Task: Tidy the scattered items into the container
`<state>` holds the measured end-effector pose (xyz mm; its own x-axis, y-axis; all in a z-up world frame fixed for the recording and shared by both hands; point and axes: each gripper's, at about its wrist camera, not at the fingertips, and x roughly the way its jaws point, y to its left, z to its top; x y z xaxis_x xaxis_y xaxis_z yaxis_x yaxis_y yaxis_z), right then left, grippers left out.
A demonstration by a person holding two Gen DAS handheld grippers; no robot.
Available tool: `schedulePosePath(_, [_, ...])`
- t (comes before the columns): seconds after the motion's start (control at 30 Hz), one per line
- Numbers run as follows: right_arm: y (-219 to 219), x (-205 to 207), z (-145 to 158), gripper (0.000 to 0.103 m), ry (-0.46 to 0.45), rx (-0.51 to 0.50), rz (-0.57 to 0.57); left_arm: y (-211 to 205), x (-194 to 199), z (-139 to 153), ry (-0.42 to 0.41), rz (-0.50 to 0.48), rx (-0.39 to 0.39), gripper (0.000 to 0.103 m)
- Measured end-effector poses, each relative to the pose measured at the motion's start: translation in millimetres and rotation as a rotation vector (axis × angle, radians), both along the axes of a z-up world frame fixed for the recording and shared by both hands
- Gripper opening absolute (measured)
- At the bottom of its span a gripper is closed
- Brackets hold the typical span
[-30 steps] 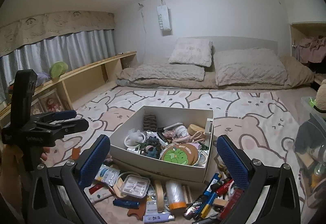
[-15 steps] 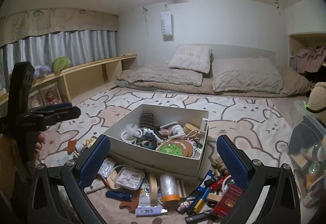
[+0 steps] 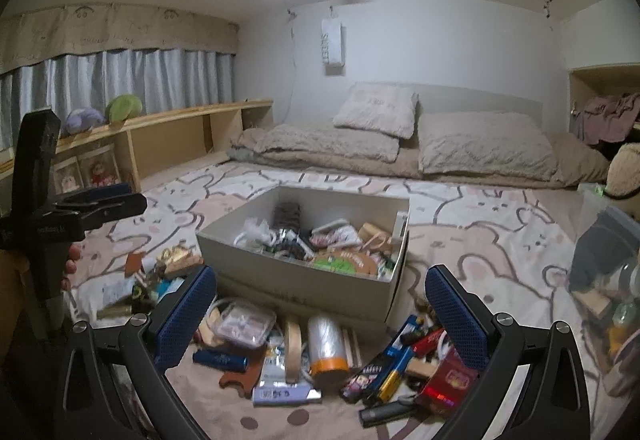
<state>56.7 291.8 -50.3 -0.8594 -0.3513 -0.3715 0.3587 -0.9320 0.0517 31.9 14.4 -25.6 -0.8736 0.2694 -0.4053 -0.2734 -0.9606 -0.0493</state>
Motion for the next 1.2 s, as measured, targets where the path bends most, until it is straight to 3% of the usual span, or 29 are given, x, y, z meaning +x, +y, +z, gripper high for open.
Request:
schedulePosePath(0.43, [-9, -6, -53, 0.103, -0.106, 0.026, 0.042, 4, 6, -61, -0.122, 0.059, -0.054, 0.103])
schedulePosePath(0.8, [-32, -25, -105, 0.103, -0.251, 0.080, 0.150, 0, 6, -112, -0.260, 0.128, -0.130, 0.103])
schedulePosePath(1.2, [-33, -39, -139, 0.103, -0.417, -0.001, 0.222, -12, 7, -165, -0.447, 0.225, -0.189, 0.103])
